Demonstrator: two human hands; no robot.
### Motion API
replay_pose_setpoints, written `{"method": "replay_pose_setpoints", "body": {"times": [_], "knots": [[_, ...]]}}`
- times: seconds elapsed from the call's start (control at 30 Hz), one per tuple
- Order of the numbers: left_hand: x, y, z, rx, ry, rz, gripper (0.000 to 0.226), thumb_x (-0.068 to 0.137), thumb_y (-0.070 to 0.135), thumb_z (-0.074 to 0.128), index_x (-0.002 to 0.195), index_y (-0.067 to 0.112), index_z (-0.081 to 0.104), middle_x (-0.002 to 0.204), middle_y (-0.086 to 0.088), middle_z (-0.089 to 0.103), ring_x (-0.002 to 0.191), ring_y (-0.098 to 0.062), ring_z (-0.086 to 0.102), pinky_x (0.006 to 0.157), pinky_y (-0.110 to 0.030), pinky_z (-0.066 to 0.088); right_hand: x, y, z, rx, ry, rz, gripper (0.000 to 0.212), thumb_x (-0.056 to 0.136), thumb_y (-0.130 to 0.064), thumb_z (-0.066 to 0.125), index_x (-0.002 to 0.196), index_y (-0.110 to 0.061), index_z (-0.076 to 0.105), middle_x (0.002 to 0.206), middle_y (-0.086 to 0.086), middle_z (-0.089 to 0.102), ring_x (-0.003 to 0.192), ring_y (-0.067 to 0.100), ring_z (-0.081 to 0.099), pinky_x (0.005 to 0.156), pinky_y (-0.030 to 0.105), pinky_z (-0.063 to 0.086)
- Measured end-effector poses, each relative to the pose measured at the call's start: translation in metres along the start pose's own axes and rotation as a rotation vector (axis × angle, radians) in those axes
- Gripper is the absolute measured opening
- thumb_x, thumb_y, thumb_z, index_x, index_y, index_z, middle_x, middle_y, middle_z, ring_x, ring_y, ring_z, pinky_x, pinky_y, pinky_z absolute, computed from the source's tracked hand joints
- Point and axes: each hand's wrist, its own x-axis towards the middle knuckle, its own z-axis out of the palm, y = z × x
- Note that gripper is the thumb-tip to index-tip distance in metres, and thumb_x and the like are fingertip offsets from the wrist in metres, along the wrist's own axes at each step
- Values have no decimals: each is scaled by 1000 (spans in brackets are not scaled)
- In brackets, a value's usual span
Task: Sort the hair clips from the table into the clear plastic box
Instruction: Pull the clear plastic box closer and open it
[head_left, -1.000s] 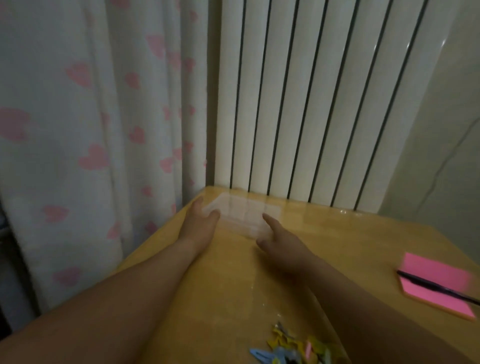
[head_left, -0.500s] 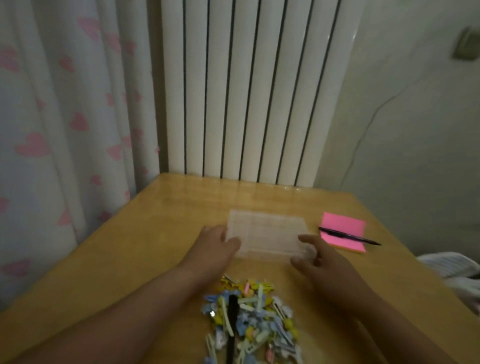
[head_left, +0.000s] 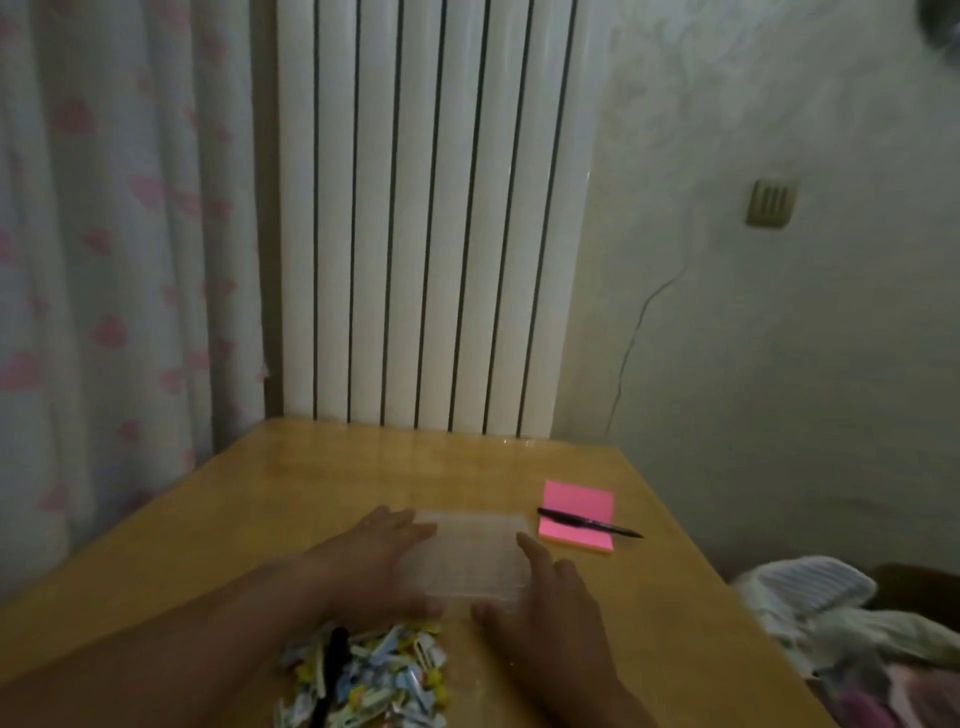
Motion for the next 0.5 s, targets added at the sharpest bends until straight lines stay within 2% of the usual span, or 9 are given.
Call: {"method": "replay_pose_setpoints", "body": {"times": [0.07,0.1,0.23,0.27,0.33,0.37,0.4,0.43,0.5], "knots": [[-1,3,-6,24,-44,7,136,51,104,44,168,39,16,178,10,3,164,-18,0,132,-41,11,0,-2,-2,40,5,4,105,72,-75,62,162,-44,18,131,-5,51,125,19,57,104,36,47],[-2,4,-9,23,-45,6,135,51,103,44,168,39,20,177,10,8,163,-17,5,132,-38,13,0,-2,-2,59,12,5,108,72,-73,63,164,-43,15,134,-5,51,125,19,56,105,36,47],[-3,5,-26,34,29,16,98,76,89,56,159,40,42,167,14,37,152,-13,36,124,-34,31,0,-1,-4,142,49,-2,124,68,-65,72,166,-36,2,151,-8,49,133,16,54,109,34,46],[-2,4,-34,-6,83,28,85,80,88,56,150,40,55,157,14,51,142,-11,48,118,-35,40,0,0,-4,181,53,2,128,67,-62,75,166,-35,-1,153,-9,50,134,16,54,108,32,46],[9,-3,-53,-141,282,39,63,84,83,56,119,34,75,119,10,74,108,-9,68,96,-37,57,-1,1,-5,238,61,10,130,65,-61,78,166,-37,-2,151,-11,54,132,15,58,106,31,47],[19,-10,-60,-214,412,15,58,85,80,60,107,29,76,103,7,76,94,-11,71,87,-40,61,-1,1,-4,220,63,3,128,65,-64,76,166,-39,2,149,-11,55,131,15,58,105,33,48],[30,-19,-64,-305,532,-20,57,85,79,63,104,26,74,95,5,75,86,-13,72,81,-43,63,-1,3,-4,169,61,-5,120,66,-68,74,164,-41,10,145,-10,56,130,16,58,104,34,49],[41,-28,-63,-397,611,-71,59,84,78,66,106,23,71,94,3,75,83,-15,74,78,-44,64,-2,4,-2,99,52,-14,110,68,-71,72,161,-44,19,138,-8,57,127,16,59,103,35,49],[63,-44,-52,-555,643,-166,50,89,67,68,105,20,64,95,-1,74,81,-19,75,77,-46,65,0,5,1,-18,36,-18,89,72,-76,68,150,-46,38,124,-8,56,120,17,60,100,36,49]]}}
